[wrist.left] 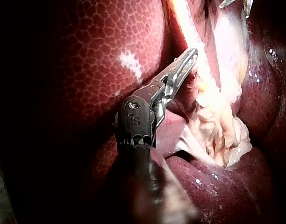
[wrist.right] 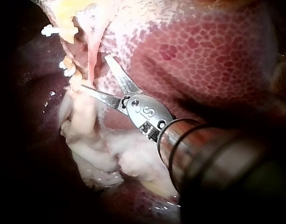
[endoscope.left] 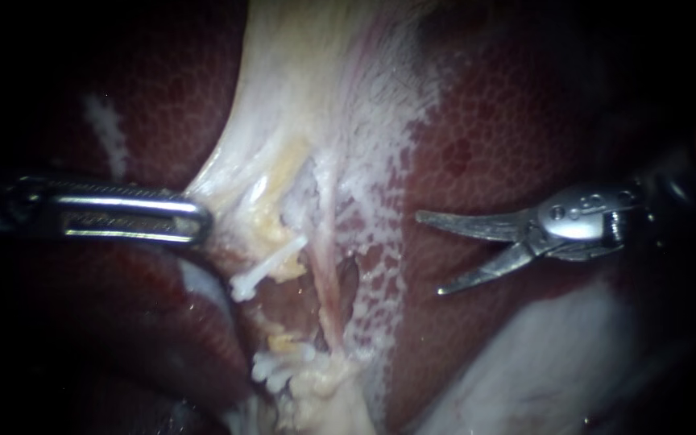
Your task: Go back from the cut left tube
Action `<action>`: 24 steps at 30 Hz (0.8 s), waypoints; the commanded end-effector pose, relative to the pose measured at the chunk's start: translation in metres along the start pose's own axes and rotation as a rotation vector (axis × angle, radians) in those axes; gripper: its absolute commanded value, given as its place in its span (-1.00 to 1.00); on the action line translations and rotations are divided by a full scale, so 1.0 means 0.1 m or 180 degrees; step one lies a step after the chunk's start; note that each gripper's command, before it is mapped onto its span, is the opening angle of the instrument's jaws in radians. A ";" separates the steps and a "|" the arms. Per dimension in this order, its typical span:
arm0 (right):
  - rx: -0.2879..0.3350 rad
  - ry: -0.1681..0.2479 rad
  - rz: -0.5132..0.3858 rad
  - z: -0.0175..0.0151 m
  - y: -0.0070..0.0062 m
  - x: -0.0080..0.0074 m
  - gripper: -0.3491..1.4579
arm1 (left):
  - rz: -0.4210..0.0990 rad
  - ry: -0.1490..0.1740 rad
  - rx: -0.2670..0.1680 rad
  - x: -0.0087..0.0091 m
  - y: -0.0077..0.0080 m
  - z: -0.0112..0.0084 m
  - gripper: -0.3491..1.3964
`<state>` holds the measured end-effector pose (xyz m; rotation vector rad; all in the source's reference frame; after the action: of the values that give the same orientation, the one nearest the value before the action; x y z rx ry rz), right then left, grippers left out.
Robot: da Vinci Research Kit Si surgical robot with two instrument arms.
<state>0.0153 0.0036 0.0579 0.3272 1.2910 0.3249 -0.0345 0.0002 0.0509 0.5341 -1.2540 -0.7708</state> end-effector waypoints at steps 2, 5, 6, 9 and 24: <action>0.0003 -0.0002 -0.0032 -0.001 -0.001 0.002 0.97 | -0.0001 0.0001 -0.0001 0.000 0.000 0.000 -1.00; 0.0005 -0.0003 -0.0068 -0.001 -0.002 0.004 0.97 | -0.0001 0.0000 -0.0002 0.000 0.000 0.000 -1.00; 0.0004 -0.0003 -0.0068 -0.002 -0.002 0.005 0.97 | -0.0001 0.0000 -0.0002 0.000 0.000 0.001 -1.00; 0.0004 -0.0003 -0.0068 -0.001 -0.002 0.005 0.97 | 0.0001 0.0000 -0.0002 0.001 0.001 0.001 -1.00; 0.0020 0.0002 -0.0073 -0.001 -0.004 0.002 0.97 | 0.0025 0.0003 -0.0041 0.028 0.029 0.018 -1.00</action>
<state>0.0154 0.0033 0.0575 0.3173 1.2955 0.3013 -0.0353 -0.0001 0.0555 0.5178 -1.2513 -0.7672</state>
